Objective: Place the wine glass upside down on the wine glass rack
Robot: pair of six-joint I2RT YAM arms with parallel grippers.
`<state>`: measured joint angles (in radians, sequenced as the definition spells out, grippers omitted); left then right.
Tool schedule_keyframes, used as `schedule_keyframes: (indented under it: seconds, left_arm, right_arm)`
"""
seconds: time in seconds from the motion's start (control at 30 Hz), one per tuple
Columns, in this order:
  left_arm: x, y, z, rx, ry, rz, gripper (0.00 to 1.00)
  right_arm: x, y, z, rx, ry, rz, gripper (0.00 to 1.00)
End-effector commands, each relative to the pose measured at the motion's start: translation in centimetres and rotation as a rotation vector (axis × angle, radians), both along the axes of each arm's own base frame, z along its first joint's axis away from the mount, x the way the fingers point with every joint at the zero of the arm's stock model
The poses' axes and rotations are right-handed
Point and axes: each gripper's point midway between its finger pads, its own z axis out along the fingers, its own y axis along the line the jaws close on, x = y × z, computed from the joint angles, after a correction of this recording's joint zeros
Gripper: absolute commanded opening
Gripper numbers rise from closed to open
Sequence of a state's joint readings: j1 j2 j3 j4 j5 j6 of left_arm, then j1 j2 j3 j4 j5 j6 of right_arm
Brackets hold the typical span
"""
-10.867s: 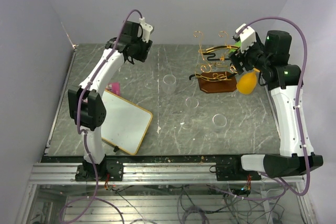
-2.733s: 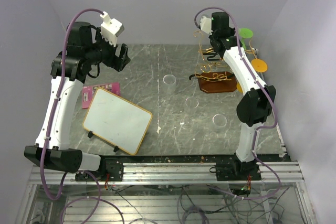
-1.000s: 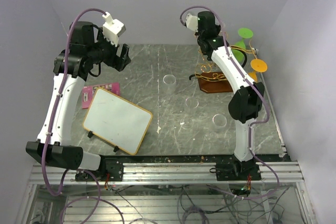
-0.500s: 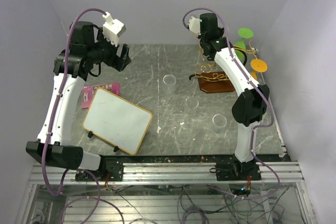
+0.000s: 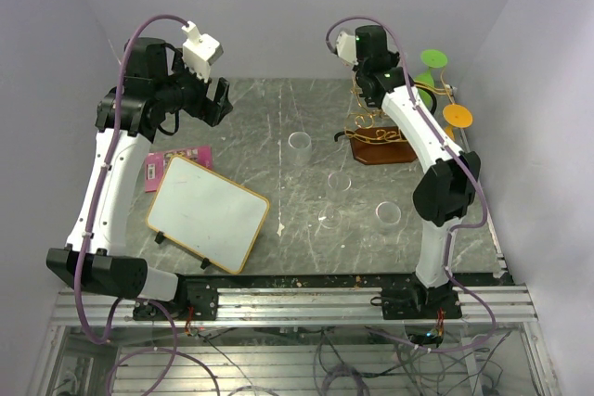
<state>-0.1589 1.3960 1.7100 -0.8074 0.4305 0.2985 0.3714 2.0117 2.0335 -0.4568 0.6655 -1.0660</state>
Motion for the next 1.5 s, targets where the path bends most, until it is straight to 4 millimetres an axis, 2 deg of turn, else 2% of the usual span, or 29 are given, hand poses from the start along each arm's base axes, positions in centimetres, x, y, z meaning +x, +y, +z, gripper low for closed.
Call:
schedule_keyframes:
  seconds: [0.0, 0.27, 0.47, 0.53, 0.57, 0.6, 0.87, 1.47]
  left_arm:
    - [0.3, -0.1, 0.3, -0.019, -0.004, -0.008, 0.94]
    - [0.3, -0.1, 0.2, -0.019, -0.003, -0.009, 0.94]
    - [0.4, -0.1, 0.2, -0.018, -0.002, -0.008, 0.94]
    - [0.4, -0.1, 0.1, -0.016, -0.001, -0.008, 0.94]
    - [0.3, 0.0, 0.1, -0.015, -0.003, -0.007, 0.94]
    - [0.3, 0.0, 0.1, -0.014, -0.004, -0.006, 0.94]
    - [0.3, 0.1, 0.1, -0.009, -0.004, -0.005, 0.94]
    - [0.4, 0.1, -0.3, -0.005, 0.003, -0.003, 0.95]
  right_arm:
    - [-1.2, -1.7, 2.2, 0.010, -0.042, -0.042, 0.00]
    - [-1.0, -3.6, 2.3, 0.001, -0.046, -0.086, 0.00]
    - [0.0, -4.0, 2.3, 0.003, -0.064, -0.105, 0.00]
    - [0.2, -3.9, 2.9, 0.010, -0.082, -0.104, 0.00]
    - [0.9, -3.8, 1.9, 0.003, -0.067, -0.105, 0.00]
    - [1.2, -3.8, 1.7, 0.002, -0.067, -0.106, 0.00]
    - [2.6, -3.4, 1.9, 0.002, -0.096, -0.104, 0.00]
    - [3.7, -2.1, 1.7, 0.052, -0.117, -0.064, 0.00]
